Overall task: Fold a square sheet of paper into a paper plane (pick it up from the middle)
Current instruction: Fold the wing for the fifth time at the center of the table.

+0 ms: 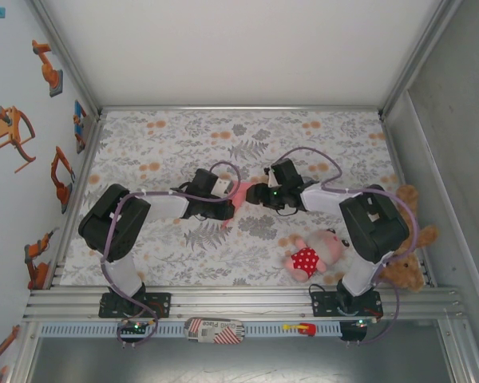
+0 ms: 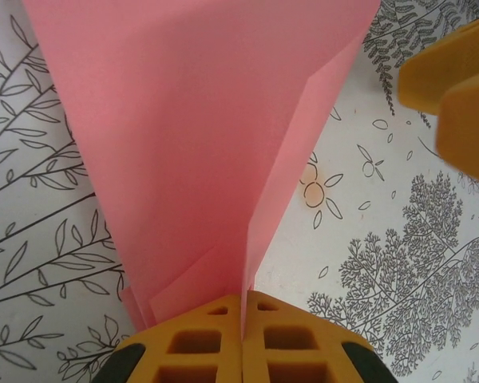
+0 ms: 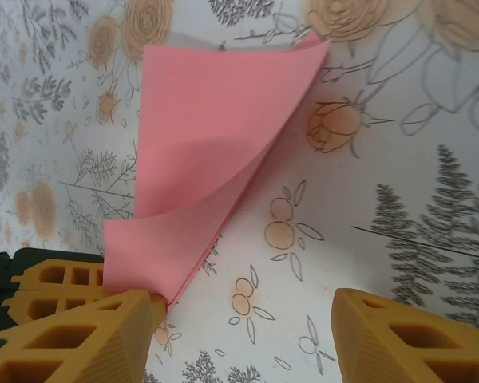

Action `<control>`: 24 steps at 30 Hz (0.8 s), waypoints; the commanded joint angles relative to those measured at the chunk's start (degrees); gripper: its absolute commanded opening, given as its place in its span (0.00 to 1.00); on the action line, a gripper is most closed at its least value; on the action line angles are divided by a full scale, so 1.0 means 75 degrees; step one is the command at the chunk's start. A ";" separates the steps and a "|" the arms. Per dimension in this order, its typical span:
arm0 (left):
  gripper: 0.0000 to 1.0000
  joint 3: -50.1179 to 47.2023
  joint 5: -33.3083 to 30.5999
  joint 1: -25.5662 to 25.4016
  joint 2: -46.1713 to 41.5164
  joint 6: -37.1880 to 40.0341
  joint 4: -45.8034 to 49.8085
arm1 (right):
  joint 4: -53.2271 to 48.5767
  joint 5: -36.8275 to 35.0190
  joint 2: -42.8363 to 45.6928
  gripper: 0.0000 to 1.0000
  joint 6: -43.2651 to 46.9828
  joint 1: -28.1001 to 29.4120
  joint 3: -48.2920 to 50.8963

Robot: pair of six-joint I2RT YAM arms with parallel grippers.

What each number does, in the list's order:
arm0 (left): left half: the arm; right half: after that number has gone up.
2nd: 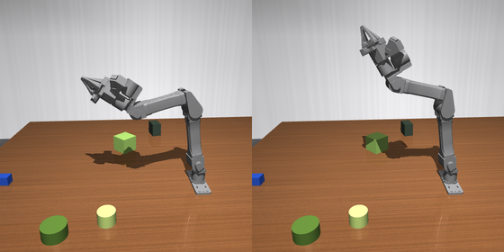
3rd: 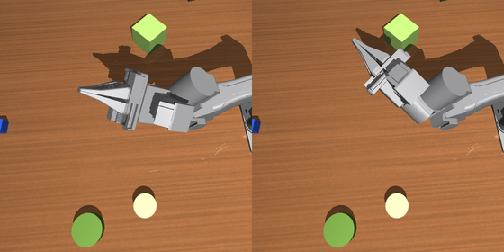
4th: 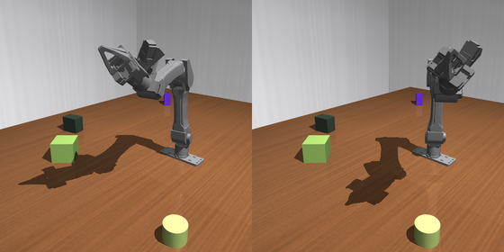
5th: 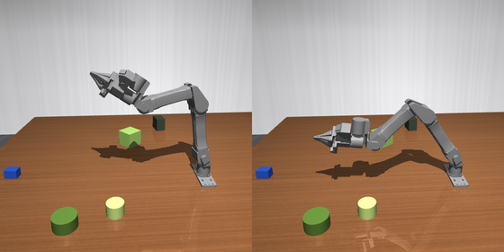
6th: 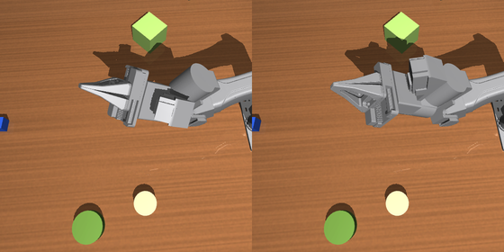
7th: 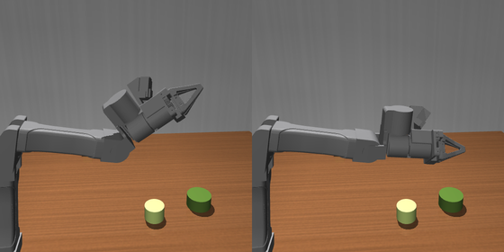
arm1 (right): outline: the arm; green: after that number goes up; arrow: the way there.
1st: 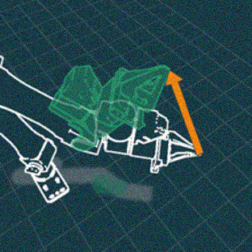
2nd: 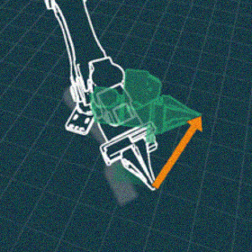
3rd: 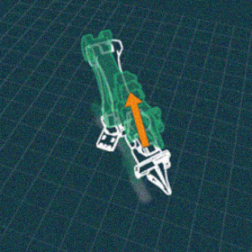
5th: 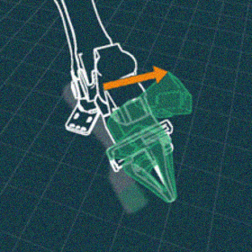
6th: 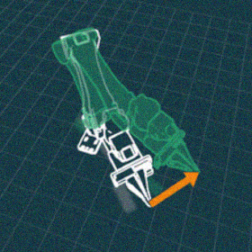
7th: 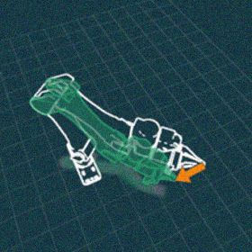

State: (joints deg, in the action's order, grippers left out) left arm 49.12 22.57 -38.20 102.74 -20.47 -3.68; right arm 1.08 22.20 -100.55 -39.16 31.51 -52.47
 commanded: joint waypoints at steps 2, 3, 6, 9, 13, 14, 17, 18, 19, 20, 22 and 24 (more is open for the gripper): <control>0.09 -0.0074 0.0155 0.0059 0.0253 -0.0224 0.0030 | -0.0656 -0.0297 -0.0338 0.61 0.0500 0.0177 -0.0592; 0.10 -0.0094 0.0144 0.0073 0.0270 -0.0220 0.0011 | -0.0758 -0.0310 -0.0410 0.60 0.0533 0.0203 -0.0687; 0.11 -0.0127 0.0132 0.0089 0.0294 -0.0223 -0.0040 | -0.1071 -0.0410 -0.0619 0.60 0.0658 0.0277 -0.0968; 0.11 -0.0151 0.0120 0.0117 0.0327 -0.0222 -0.0056 | -0.1296 -0.0476 -0.0798 0.58 0.0791 0.0357 -0.1226; 0.13 -0.0198 0.0152 0.0129 0.0351 -0.0233 -0.0094 | -0.1478 -0.0522 -0.1072 0.58 0.0878 0.0413 -0.1513; 0.14 -0.0201 0.0164 0.0133 0.0347 -0.0235 -0.0110 | -0.1502 -0.0539 -0.1127 0.58 0.0895 0.0425 -0.1556; 0.17 -0.0210 0.0187 0.0141 0.0364 -0.0241 -0.0095 | -0.1613 -0.0613 -0.1302 0.58 0.0928 0.0451 -0.1744; 0.18 -0.0216 0.0179 0.0152 0.0396 -0.0259 -0.0095 | -0.1630 -0.0615 -0.1362 0.59 0.0926 0.0463 -0.1804; 0.19 -0.0215 0.0179 0.0157 0.0405 -0.0264 -0.0096 | -0.1632 -0.0606 -0.1402 0.59 0.0929 0.0475 -0.1851; 0.20 -0.0222 0.0179 0.0156 0.0409 -0.0279 -0.0107 | -0.1632 -0.0594 -0.1430 0.60 0.0929 0.0486 -0.1880; 0.21 -0.0225 0.0179 0.0159 0.0427 -0.0306 -0.0110 | -0.1562 -0.0467 -0.1493 0.62 0.0920 0.0487 -0.1899; 0.21 -0.0240 0.0180 0.0164 0.0433 -0.0308 -0.0117 | -0.1448 -0.0312 -0.1510 0.64 0.0885 0.0487 -0.1869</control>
State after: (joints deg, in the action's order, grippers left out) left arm 48.99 25.32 -37.41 103.74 -22.28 -6.44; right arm -10.35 19.22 -109.65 -33.32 34.54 -65.54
